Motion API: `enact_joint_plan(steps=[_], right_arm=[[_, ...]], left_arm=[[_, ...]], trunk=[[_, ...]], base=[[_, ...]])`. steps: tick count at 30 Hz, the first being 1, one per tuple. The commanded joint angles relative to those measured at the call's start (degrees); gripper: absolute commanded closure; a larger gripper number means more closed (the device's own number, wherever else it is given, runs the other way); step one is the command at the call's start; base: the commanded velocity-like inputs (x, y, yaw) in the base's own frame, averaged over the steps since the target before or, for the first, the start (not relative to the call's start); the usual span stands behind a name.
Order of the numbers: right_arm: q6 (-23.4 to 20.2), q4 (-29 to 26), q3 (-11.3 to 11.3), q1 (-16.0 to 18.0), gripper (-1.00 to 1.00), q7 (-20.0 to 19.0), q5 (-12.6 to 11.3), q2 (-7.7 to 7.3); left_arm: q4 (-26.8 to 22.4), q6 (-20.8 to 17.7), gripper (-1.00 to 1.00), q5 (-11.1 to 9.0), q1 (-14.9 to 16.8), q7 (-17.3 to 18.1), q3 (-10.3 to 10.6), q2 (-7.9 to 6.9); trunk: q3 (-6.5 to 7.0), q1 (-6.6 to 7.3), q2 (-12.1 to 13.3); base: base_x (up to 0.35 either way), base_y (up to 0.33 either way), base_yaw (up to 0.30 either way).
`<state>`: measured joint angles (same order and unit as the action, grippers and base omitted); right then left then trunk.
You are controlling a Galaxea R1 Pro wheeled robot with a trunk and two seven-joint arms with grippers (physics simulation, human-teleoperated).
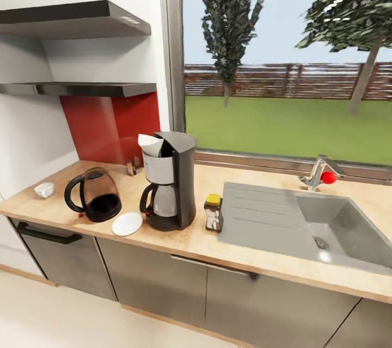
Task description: Set up a coffee station on the kitchen countertop: keep the coffee maker on the countertop, move the bottle of coffee from the kitchen shelf to the counter next to the coffee maker, place a paper coffee filter on top of the coffee maker, put the saucer next to the coffee maker with the coffee cup on the saucer, and place the electric kettle next to the coffee maker.
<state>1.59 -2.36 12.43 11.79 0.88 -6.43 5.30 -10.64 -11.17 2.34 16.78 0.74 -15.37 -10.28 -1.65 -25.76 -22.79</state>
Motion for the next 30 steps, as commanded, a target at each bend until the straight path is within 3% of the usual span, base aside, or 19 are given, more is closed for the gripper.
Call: enact_joint_plan(steps=[1, 8, 14, 19, 30], right_arm=[[0.2, 0.1, 0.5, 0.1, -1.0, 0.1, -0.6, -0.1], [0.2, 0.1, 0.5, 0.1, -1.0, 0.2, -0.6, -0.9], [0.2, 0.1, 0.5, 0.1, -1.0, 0.2, -0.5, -2.8], [0.2, 0.1, 0.7, 0.1, -1.0, 0.3, -0.5, -3.0], [0.2, 0.2, 1.0, 0.1, -1.0, 0.2, -0.2, -3.52]], left_arm=[[0.0, -0.2, -1.0, 1.0, 0.0, -0.1, -0.3, 0.31], [0.3, 3.0, -1.0, 2.1, 0.0, -0.3, -0.6, 0.68], [0.3, 3.3, -1.0, 2.1, 0.0, -0.3, -0.6, 0.7], [0.3, 3.3, -1.0, 2.1, 0.0, -0.3, -0.5, 0.78], [0.3, 3.3, -1.0, 2.0, 0.0, -0.3, -0.5, 0.78]], trunk=[[-0.13, -0.03, -0.1], [-0.13, -0.03, -0.1], [-0.13, -0.03, -0.1], [-0.13, -0.03, -0.1], [-0.13, -0.03, -0.1]], base=[[-0.051, 0.287, -0.282], [0.058, 0.303, -0.282], [0.122, 0.316, -0.281], [0.005, 0.337, -0.276], [0.0, 0.338, -0.048]])
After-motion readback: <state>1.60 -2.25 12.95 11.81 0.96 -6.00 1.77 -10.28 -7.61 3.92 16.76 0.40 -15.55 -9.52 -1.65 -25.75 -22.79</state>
